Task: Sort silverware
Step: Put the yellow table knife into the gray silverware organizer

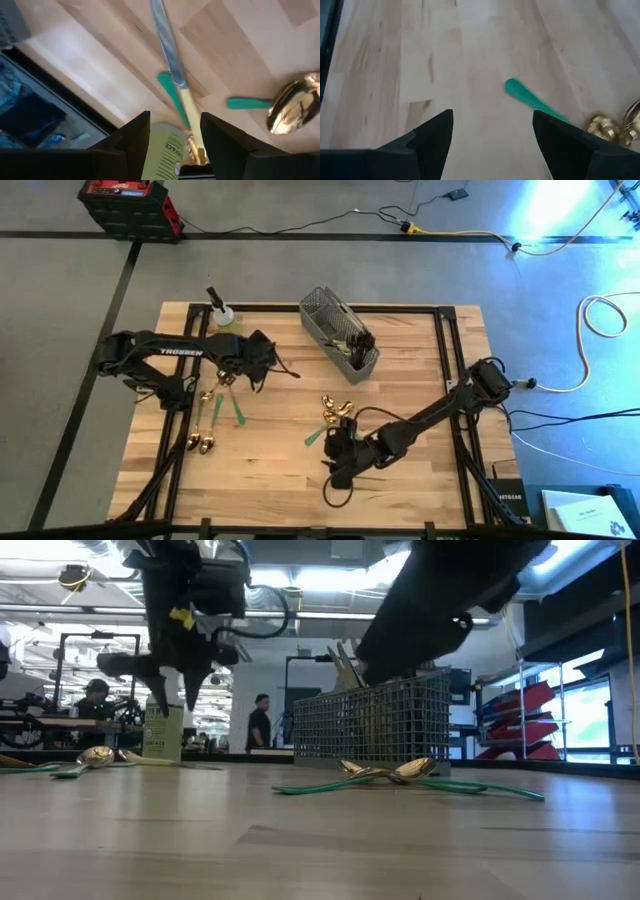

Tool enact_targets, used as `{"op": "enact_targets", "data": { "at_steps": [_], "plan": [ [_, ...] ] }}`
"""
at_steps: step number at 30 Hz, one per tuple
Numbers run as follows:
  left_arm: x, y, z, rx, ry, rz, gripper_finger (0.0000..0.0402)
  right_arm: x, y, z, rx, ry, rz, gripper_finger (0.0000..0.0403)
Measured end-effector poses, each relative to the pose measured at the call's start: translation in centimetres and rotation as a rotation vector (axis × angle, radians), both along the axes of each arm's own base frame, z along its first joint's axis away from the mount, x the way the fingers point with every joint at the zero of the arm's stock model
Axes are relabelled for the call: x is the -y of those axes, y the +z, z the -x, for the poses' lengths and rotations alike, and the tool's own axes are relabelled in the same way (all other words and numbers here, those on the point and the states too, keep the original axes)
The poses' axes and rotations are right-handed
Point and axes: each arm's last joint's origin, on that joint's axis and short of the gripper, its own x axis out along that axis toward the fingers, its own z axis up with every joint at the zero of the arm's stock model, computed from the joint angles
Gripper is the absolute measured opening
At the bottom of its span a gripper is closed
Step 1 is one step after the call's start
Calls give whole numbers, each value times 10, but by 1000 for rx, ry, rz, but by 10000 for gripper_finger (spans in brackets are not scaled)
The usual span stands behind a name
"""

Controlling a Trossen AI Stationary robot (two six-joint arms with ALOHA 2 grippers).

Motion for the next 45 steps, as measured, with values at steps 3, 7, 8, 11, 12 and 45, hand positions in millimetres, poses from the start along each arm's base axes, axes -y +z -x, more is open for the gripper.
{"op": "enact_targets", "data": {
  "at_steps": [3, 7, 8, 11, 12, 45],
  "plan": [
    [-8, -1, 11, -83, 36, 51, 159, -4, -3, 3, -19, 14, 12, 256],
    [-20, -2, 16, -71, 79, 105, 159, -4, -5, 4, -19, -2, 38, 256],
    [-23, -2, 17, -70, 82, 107, 159, -5, -4, 4, -14, -5, 36, 256],
    [-30, -3, 19, -53, 87, 169, 159, -8, -4, 6, -7, -25, 25, 256],
    [-31, -3, 19, -39, 95, 187, 159, -9, -4, 7, -7, -28, 19, 256],
    [-74, -61, 7, -141, 261, 187, 159, -14, -4, 10, 11, -71, 8, 256]
  ]
}}
